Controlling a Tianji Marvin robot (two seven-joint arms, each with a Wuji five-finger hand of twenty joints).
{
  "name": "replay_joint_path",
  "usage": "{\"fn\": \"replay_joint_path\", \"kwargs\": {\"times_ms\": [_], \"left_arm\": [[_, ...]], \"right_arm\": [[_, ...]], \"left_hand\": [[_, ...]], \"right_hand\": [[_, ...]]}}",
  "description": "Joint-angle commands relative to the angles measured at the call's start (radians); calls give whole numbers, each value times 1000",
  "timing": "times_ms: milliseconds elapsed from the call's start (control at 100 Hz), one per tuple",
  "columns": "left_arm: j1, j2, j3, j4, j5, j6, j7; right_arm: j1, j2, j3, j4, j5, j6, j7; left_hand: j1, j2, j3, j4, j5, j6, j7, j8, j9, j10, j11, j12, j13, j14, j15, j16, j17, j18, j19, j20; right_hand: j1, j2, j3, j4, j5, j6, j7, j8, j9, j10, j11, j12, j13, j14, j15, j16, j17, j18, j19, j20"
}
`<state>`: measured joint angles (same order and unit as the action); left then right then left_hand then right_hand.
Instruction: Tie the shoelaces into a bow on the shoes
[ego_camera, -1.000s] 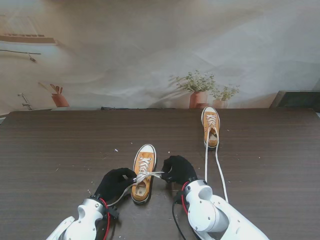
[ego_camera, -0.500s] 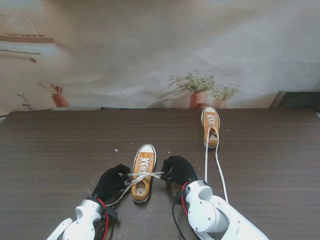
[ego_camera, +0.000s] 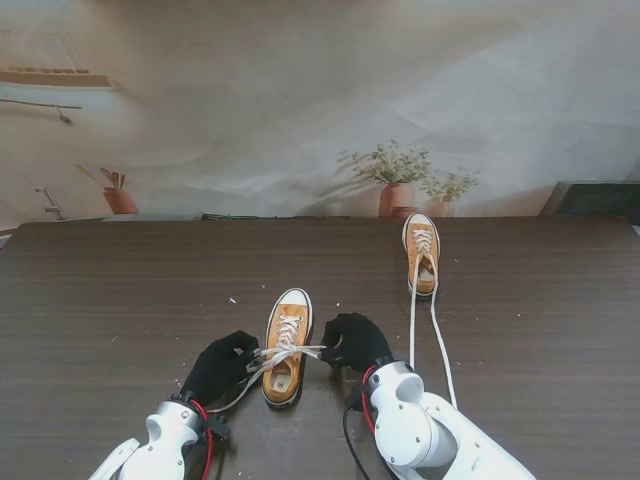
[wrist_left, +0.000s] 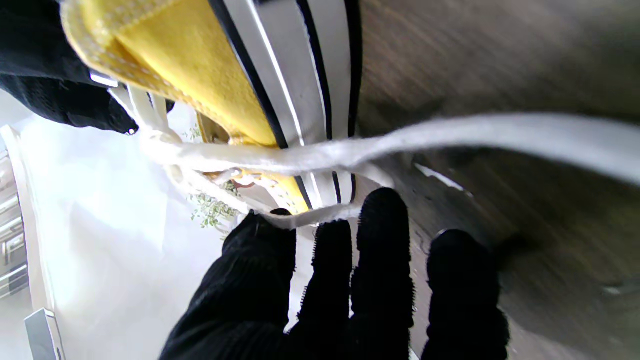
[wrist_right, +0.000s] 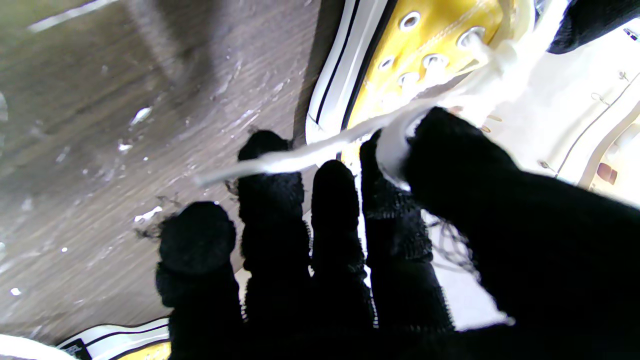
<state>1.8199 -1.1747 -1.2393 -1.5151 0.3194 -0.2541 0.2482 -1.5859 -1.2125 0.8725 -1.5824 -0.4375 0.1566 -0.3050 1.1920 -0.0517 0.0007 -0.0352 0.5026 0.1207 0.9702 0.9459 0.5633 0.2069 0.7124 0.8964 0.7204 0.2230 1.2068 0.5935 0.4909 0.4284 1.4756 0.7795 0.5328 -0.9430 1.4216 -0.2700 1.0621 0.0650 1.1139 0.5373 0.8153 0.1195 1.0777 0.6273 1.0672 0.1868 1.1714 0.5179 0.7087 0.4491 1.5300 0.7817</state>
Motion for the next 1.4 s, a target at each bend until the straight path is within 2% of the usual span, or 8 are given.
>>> {"fn": "replay_joint_path", "kwargs": {"times_ms": [0,290,550,620,900,1060,1200,1390], "left_arm": [[8,-2,-11,-8,1,13,-1],[19,-17,-43,-12,-34,32,39],[28,9,-50,-20,25,-43,-29],[23,15,-44,-19,43,-45,-44],[-26,19,16,11,97,-18,-34],[-56,12,52,30,107,12,-4],[-54,9,57,23,117,41,13],[-33,-16,38,9,122,96,125]], "right_arm": [[-3,4,-1,-8,0,3,17],[-3,3,4,-5,-5,16,16],[-2,5,2,-10,-3,14,23],[-3,6,2,-11,-4,12,25],[-10,6,8,-13,-3,9,22],[-17,7,16,-18,-3,4,21],[-21,8,20,-20,-4,0,20],[-23,9,24,-20,-10,0,19]], "left_hand": [[68,74,-22,8,-30,37,51,51,-29,19,33,23,-22,-7,-4,35,6,36,-1,22],[75,67,-16,21,-58,56,75,70,-49,38,75,25,-25,23,-3,38,9,68,-5,26],[-192,-146,9,29,93,-85,-547,-560,-61,-27,-125,-182,-75,-22,-37,47,-44,-8,-26,38],[-421,-286,413,-22,108,-87,-589,-609,-58,-41,-129,-185,-71,-44,-36,50,-41,-35,-21,36],[-437,-394,633,-39,179,-133,-557,-638,3,-52,-86,-169,-18,-69,-8,41,15,-58,13,-5],[-164,-339,288,-23,301,-232,-226,-610,94,-69,-67,-45,33,-56,22,21,58,-41,61,-39],[-135,-301,241,-14,286,-239,-65,-433,122,-70,-75,-1,45,-49,25,19,69,-29,68,-36],[-264,-413,527,-85,348,-193,-54,-399,179,-71,-65,6,81,-34,21,4,90,-6,81,-32]], "right_hand": [[46,30,30,8,16,-41,12,32,-3,-13,8,-10,15,3,10,-8,6,-6,19,-4],[37,36,22,10,3,-64,14,51,-7,-12,8,-9,13,-2,9,-8,6,-6,20,-5],[34,40,19,12,2,-72,10,57,-8,-13,6,-8,14,-2,9,-8,6,-6,20,-5],[33,42,17,12,1,-73,9,57,-8,-14,7,-8,14,-2,9,-9,6,-6,20,-5],[38,43,15,13,2,-74,7,60,-6,-11,6,-7,16,-2,10,-9,8,-8,21,-5],[38,43,14,12,2,-74,6,61,-5,-11,5,-6,16,-1,10,-9,8,-8,21,-6],[38,43,15,13,2,-74,6,61,-6,-12,5,-6,16,-1,10,-9,8,-8,21,-6],[38,41,16,13,2,-74,5,62,-6,-12,4,-6,15,-2,10,-9,8,-7,21,-6]]}}
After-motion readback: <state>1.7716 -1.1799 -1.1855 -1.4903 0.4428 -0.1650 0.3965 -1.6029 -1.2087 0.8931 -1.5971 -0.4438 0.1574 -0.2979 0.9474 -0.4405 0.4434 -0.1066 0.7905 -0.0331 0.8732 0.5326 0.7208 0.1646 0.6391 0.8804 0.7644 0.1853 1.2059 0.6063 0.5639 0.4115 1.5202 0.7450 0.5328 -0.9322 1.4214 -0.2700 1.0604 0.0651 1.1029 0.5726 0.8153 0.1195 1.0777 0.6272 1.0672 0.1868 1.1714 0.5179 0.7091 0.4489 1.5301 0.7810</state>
